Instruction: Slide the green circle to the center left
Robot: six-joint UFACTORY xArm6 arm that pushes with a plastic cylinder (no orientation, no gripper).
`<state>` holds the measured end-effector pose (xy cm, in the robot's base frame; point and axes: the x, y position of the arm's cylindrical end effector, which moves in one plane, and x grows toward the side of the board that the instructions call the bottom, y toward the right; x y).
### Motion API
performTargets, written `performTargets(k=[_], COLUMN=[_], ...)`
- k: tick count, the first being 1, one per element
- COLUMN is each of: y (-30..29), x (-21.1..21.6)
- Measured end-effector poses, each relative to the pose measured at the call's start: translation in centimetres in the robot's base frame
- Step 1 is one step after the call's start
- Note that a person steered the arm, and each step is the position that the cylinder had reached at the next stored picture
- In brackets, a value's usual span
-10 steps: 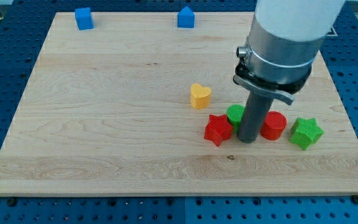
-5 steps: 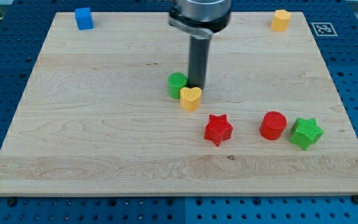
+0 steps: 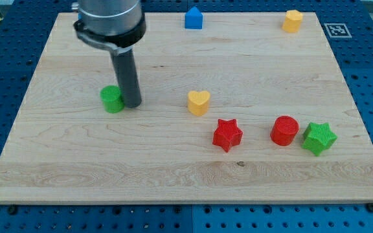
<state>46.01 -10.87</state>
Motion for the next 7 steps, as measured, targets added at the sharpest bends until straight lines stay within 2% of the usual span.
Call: performTargets(k=[1, 3, 5, 7], y=[-2.0, -4.3, -4.3, -2.7], x=[2.8, 3.0, -0.9, -1.0])
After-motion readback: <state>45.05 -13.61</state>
